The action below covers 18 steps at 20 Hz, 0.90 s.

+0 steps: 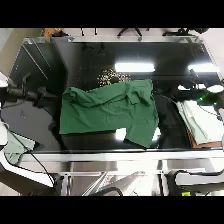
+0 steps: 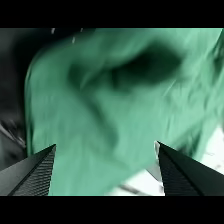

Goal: Fold the shirts.

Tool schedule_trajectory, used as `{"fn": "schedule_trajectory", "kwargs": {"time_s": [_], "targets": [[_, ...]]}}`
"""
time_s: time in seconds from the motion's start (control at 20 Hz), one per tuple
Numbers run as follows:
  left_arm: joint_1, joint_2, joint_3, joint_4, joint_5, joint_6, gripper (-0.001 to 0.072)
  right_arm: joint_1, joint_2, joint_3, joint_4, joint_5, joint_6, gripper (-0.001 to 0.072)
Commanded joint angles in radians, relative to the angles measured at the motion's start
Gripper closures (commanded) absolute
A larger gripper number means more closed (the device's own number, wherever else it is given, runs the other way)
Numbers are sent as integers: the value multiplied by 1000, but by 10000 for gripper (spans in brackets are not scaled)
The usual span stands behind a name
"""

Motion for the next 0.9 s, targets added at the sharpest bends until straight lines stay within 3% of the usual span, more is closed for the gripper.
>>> {"fn": "schedule_trajectory", "kwargs": {"time_s": [0.0, 0.25, 0.6, 0.75, 0.8, 0.85], "targets": [[82, 74, -295, 0, 18, 35, 14, -99, 66, -123, -127, 55, 66, 324], [76, 122, -523, -2, 148, 97, 14, -114, 63, -234, -121, 52, 62, 324], [-60, 124, -580, 3, 225, 134, 15, -114, 63, -246, -122, 52, 58, 324], [-59, 124, -551, 0, 225, 138, 349, -114, 60, -246, -122, 51, 58, 324], [-60, 124, -543, 0, 225, 141, 577, -111, 52, -246, -122, 52, 59, 324], [-60, 124, -537, 0, 227, 150, 696, -104, 39, -246, -123, 52, 58, 324]]}}
